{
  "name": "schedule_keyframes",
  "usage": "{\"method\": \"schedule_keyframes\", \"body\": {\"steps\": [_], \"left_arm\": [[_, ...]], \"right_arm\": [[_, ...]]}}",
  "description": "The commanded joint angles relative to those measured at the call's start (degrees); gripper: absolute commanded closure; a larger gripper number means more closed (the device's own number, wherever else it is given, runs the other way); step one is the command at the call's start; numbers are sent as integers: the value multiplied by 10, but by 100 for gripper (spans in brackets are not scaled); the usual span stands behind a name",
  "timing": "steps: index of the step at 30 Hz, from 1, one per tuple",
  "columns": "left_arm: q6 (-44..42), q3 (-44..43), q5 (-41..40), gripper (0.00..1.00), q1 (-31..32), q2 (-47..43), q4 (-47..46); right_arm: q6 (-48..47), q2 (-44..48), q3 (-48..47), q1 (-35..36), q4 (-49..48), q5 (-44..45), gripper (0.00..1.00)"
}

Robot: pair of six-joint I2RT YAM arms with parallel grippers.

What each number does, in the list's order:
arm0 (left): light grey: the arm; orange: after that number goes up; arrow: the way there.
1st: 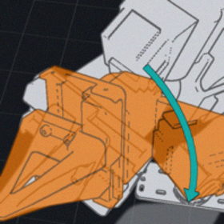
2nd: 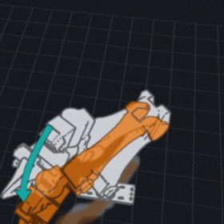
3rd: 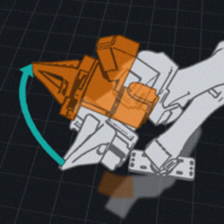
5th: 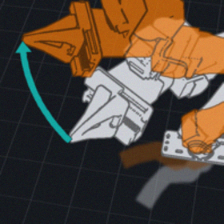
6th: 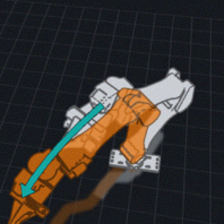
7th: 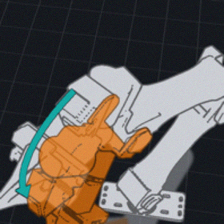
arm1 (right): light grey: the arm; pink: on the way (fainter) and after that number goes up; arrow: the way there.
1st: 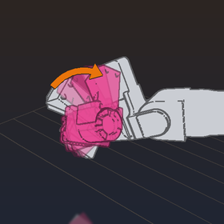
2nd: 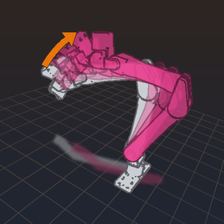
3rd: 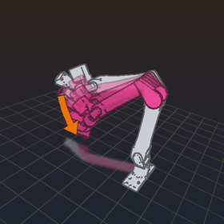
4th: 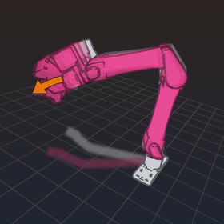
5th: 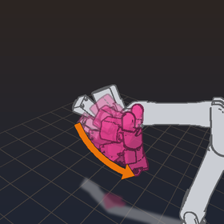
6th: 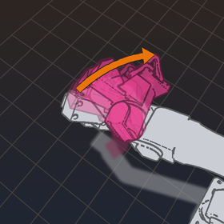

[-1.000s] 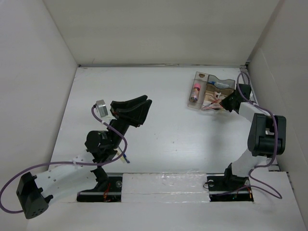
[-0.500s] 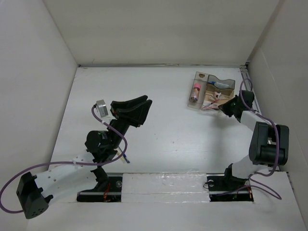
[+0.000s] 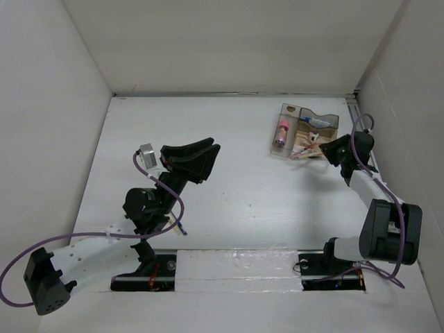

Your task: Organize the desk

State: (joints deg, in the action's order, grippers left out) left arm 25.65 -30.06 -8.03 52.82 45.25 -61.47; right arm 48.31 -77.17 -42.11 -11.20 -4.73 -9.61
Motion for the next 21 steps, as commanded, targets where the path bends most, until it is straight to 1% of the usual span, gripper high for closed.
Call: {"method": "schedule_keyframes", "body": {"steps": [1, 3, 5, 7, 8, 10, 11, 13, 15, 16, 21], "left_arm": [[1, -29, 9, 61, 2, -7, -32], [1, -29, 7, 61, 2, -8, -30], [3, -27, 8, 61, 2, -9, -32], [2, -29, 9, 61, 2, -7, -32], [1, -29, 9, 61, 2, -7, -32], [5, -26, 10, 61, 2, -5, -33], [7, -25, 11, 60, 2, -5, -35], [5, -29, 14, 61, 2, -5, -34], [1, -32, 12, 61, 2, -9, -28], [2, -27, 8, 60, 2, -15, -27], [1, -27, 9, 61, 2, -12, -31]], "right_arm": [[6, 13, 17, -2, -27, 27, 72], [6, 31, 22, -2, -20, 31, 74], [4, 45, 31, 5, -5, 17, 81], [-5, 63, 37, 11, 8, 16, 84], [-6, 70, 46, 17, 8, 16, 87], [-12, 85, 54, 25, 2, -3, 96], [-13, 90, 55, 39, 3, -7, 98], [-16, 98, 55, 60, 17, 5, 100], [-22, 101, 64, 99, 30, 22, 100], [-23, 97, 69, 107, 32, 33, 100], [-21, 76, 103, 117, 1, 3, 100]]}}
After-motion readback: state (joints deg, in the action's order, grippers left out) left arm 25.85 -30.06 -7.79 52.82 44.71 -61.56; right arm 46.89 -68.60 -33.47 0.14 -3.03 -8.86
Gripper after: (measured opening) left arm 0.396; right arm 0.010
